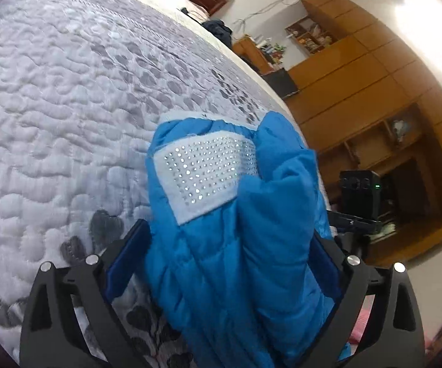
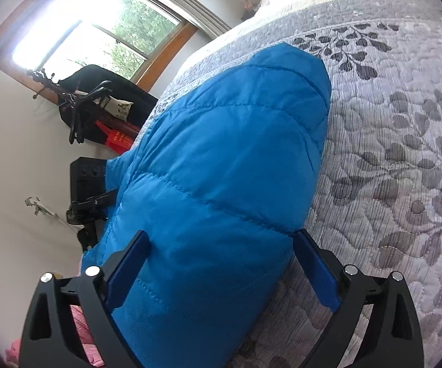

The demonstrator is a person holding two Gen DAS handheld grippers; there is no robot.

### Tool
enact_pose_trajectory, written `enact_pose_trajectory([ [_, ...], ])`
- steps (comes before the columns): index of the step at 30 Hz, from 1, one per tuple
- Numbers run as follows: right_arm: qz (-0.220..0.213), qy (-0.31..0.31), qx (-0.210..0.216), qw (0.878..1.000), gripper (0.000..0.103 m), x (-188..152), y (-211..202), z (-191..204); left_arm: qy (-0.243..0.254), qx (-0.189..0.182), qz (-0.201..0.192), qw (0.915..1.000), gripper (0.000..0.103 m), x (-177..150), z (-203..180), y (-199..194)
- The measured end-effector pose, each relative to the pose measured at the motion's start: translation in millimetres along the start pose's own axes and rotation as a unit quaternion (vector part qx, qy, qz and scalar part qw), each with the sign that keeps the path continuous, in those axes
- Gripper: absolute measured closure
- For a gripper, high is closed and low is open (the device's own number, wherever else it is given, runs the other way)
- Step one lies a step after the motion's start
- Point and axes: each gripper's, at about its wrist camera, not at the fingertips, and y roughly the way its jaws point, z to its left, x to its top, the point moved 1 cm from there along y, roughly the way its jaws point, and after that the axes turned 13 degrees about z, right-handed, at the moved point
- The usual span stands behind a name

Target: Fold large clothes

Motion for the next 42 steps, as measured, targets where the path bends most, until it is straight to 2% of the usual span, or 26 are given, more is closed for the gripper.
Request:
enact_pose_trajectory([
  [4,0.008,0.005,0.016,1.0,0.004,1.8,7.4,-8.4,0.013,-0.023,0.006,0.9996,0.004,4.3,0.6,12.5],
  [11,0.022,0.025,0.055,0.998,0.003,6.1,23.4,-22.1,0.025,-0.024,0.017,0.9992,0.002,10.4,-1.7,28.4],
  [17,0.025,0.028,0.062,0.997,0.003,9.1,30.6,-22.0,0.017,-0.035,0.034,0.9987,0.002,26.0,-3.8,46.4],
  [23,0.032,0.016,0.069,0.997,0.003,4.4,33.9,-22.1,0.049,-0.035,0.029,0.9977,0.002,16.3,-10.8,51.1],
  [27,0.036,0.01,0.067,0.997,0.003,7.7,40.9,-19.1,0.041,-0.026,0.033,0.9983,0.002,20.1,-10.9,56.0],
  [31,0.031,0.006,0.058,0.998,0.004,7.4,41.5,-13.9,0.04,-0.02,0.019,0.9988,0.003,22.5,-13.9,57.4],
  [33,0.025,0.004,0.059,0.998,0.009,5.6,39.0,-12.1,0.039,-0.02,0.012,0.999,0.007,20.7,-14.8,56.4],
  [35,0.018,0.0,0.063,0.998,0.02,3.2,34.0,-9.7,0.038,-0.026,0.006,0.9989,0.016,18.6,-15.3,55.7],
  [37,0.011,-0.002,0.064,0.998,0.027,0.8,29.0,-6.6,0.036,-0.037,0.002,0.9987,0.021,18.0,-14.4,55.6],
  [42,0.001,0.0,0.075,0.997,0.039,-5.8,18.9,-5.5,0.043,-0.033,-0.003,0.9985,0.025,13.8,-19.7,56.8],
])
